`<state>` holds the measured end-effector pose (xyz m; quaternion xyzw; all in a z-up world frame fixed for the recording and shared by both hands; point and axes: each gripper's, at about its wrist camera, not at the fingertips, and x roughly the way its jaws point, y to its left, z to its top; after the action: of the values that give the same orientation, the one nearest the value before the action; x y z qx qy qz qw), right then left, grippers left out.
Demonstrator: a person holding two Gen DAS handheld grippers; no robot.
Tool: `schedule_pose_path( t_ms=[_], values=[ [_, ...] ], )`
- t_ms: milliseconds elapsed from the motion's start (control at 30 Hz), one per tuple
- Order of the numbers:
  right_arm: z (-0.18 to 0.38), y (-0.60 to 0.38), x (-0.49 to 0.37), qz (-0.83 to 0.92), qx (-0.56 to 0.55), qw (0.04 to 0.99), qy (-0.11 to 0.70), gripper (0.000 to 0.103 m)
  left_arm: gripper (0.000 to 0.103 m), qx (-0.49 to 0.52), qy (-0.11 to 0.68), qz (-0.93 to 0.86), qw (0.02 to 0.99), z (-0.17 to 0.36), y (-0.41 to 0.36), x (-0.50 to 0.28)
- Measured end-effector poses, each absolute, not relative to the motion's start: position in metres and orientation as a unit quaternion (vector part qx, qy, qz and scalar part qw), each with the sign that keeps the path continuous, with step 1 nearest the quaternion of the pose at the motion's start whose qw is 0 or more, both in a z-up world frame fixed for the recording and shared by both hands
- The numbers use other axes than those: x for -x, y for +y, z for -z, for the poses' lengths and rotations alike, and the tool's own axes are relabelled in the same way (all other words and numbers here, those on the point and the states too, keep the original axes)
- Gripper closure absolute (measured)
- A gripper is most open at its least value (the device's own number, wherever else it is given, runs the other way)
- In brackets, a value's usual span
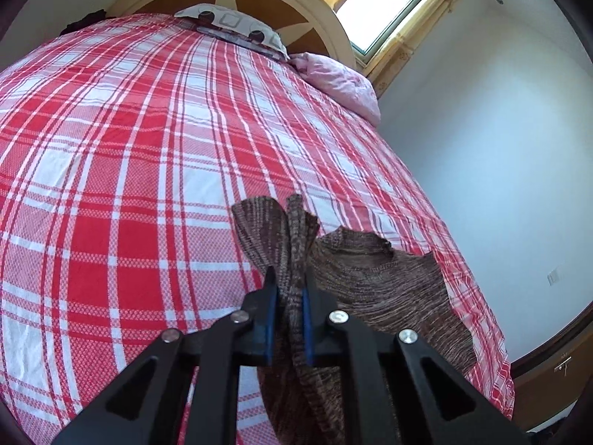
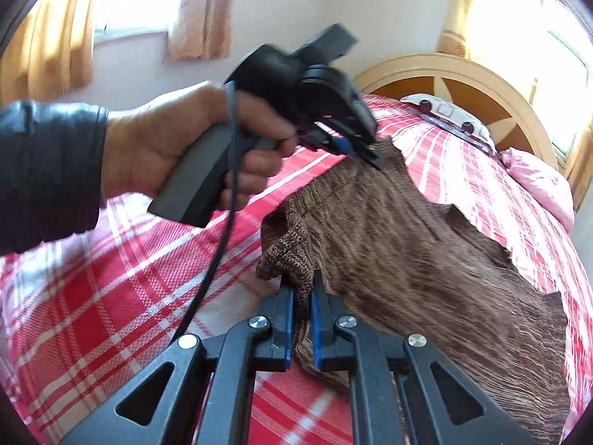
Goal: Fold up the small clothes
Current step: 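Fold the held side over the sweater with both grippers, release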
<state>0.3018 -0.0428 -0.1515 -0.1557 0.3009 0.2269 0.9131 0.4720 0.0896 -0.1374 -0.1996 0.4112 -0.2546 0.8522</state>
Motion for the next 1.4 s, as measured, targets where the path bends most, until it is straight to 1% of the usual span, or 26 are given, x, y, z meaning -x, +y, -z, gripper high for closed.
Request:
schedule_pose_path(
  t_ms=[167,333,667,1000,1167,1233,1400],
  values=[
    [0.127,-0.082,-0.298,-0.213,0.111,0.928,0.285,0.096,0.092,0.214,0.390,0.269,0.854,0.114,0.073,-0.469],
    [0.110,-0.119,-0.294,-0.195,0.088,0.939,0.268,0.096,0.092,0.216,0.371,0.281,0.858,0.093,0.042,-0.466],
    [0.096,-0.194,-0.276,-0.175,0.017,0.951,0.256,0.096,0.093,0.206,0.369,0.314,0.850,0.076,-0.044,-0.472],
    [0.116,-0.278,-0.264,-0.143,-0.058,0.946,0.284,0.096,0.093,0.170,0.405,0.339,0.832,0.091,-0.136,-0.487],
    [0.135,-0.317,-0.259,-0.122,-0.094,0.939,0.307,0.096,0.093,0.145,0.430,0.346,0.821,0.113,-0.178,-0.489],
    [0.143,-0.331,-0.257,-0.112,-0.106,0.936,0.318,0.098,0.094,0.135,0.439,0.348,0.817,0.121,-0.191,-0.487],
    [0.164,-0.359,-0.254,-0.096,-0.139,0.922,0.347,0.098,0.094,0.109,0.448,0.355,0.813,0.128,-0.220,-0.481]
  ],
)
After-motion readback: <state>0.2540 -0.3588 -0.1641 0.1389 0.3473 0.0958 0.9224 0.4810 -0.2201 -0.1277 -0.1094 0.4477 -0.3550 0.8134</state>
